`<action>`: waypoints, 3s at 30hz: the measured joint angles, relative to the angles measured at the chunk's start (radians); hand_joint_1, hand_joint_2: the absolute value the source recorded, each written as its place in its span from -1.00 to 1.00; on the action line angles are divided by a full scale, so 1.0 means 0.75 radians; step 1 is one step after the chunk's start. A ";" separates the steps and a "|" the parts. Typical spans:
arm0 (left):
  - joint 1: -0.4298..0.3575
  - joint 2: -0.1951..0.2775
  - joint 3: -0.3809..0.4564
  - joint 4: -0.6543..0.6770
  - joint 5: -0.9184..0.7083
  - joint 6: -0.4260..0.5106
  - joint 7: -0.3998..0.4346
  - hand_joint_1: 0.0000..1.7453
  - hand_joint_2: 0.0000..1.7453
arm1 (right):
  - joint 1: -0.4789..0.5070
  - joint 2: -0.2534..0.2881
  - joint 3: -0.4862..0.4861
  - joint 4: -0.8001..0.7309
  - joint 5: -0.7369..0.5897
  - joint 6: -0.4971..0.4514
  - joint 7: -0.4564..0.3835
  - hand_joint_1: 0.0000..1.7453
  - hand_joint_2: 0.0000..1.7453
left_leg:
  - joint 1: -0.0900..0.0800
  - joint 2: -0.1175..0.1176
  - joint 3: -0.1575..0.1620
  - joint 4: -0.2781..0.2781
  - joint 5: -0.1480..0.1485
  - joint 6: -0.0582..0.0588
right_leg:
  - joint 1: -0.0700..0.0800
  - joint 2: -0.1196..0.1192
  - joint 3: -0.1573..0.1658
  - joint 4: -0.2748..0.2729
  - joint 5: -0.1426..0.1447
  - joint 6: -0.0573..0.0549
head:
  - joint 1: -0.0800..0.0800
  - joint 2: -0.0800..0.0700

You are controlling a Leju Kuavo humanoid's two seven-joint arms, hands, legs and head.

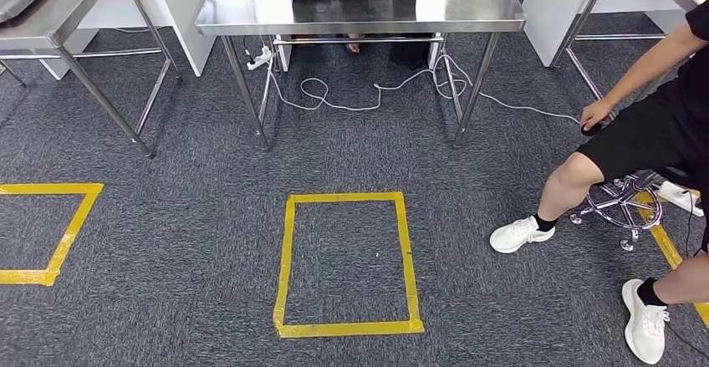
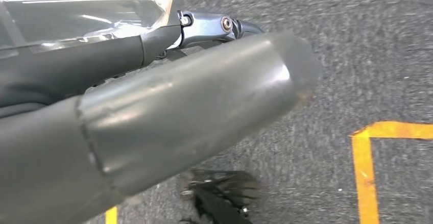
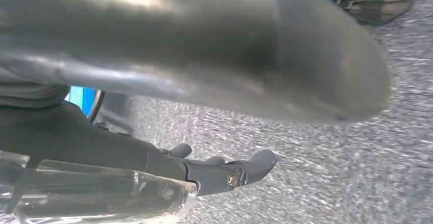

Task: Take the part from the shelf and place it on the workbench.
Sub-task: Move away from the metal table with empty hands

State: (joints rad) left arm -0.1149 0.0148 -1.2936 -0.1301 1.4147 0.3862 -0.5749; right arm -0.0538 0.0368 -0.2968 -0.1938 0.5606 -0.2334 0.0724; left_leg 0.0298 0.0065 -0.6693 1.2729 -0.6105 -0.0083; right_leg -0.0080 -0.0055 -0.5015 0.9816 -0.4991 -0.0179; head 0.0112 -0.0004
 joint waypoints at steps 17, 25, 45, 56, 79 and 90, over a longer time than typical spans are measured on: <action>-0.002 -0.007 -0.001 0.000 -0.001 0.001 0.014 -1.00 -1.00 | 0.003 0.001 0.002 0.000 0.016 -0.002 -0.004 -1.00 -1.00 | -0.020 0.015 0.186 -0.424 0.214 0.069 | -0.020 0.001 -0.153 0.303 -0.100 0.091 | 0.006 0.000; 0.000 -0.013 -0.001 0.000 -0.001 0.015 0.024 -1.00 -1.00 | -0.001 -0.002 0.002 0.000 0.017 -0.002 -0.004 -1.00 -1.00 | -0.011 0.048 0.138 -0.347 0.190 0.008 | -0.025 -0.005 -0.002 -0.001 -0.005 0.048 | 0.002 0.000; 0.011 -0.017 -0.002 -0.001 -0.001 0.023 0.028 -1.00 -1.00 | 0.006 0.004 0.002 0.001 0.024 -0.003 0.002 -1.00 -1.00 | -0.025 0.028 0.193 -0.401 0.187 0.077 | -0.013 0.025 -0.252 0.376 -0.110 0.063 | 0.018 0.000; 0.001 -0.017 -0.002 -0.001 -0.001 0.024 0.024 -1.00 -1.00 | 0.008 0.006 0.002 0.002 0.031 -0.002 0.007 -1.00 -1.00 | -0.029 0.102 0.172 -0.322 0.129 0.020 | -0.024 -0.033 -0.030 0.002 0.027 0.041 | 0.010 0.000; 0.011 -0.010 -0.024 0.000 -0.002 0.029 0.028 -1.00 -1.00 | 0.005 0.016 0.001 0.003 0.050 -0.001 0.024 -1.00 -1.00 | -0.024 0.091 0.184 -0.365 0.159 0.070 | -0.013 -0.022 -0.143 0.209 -0.037 0.100 | 0.016 0.000; 0.006 -0.010 -0.028 0.000 0.013 0.044 0.037 -1.00 -1.00 | -0.002 0.020 0.001 0.003 0.056 -0.001 0.031 -1.00 -1.00 | -0.020 -0.008 0.055 -0.010 -0.064 0.005 | -0.026 0.015 -0.037 0.001 0.040 0.022 | 0.002 0.000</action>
State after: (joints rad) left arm -0.1104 0.0072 -1.3146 -0.1303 1.4243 0.4190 -0.5469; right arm -0.0554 0.0515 -0.2960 -0.1915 0.6024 -0.2342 0.0959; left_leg 0.0151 0.0004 -0.6280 1.2657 -0.6585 -0.0045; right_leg -0.0272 0.0057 -0.5292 0.9825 -0.4694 -0.0013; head 0.0124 -0.0004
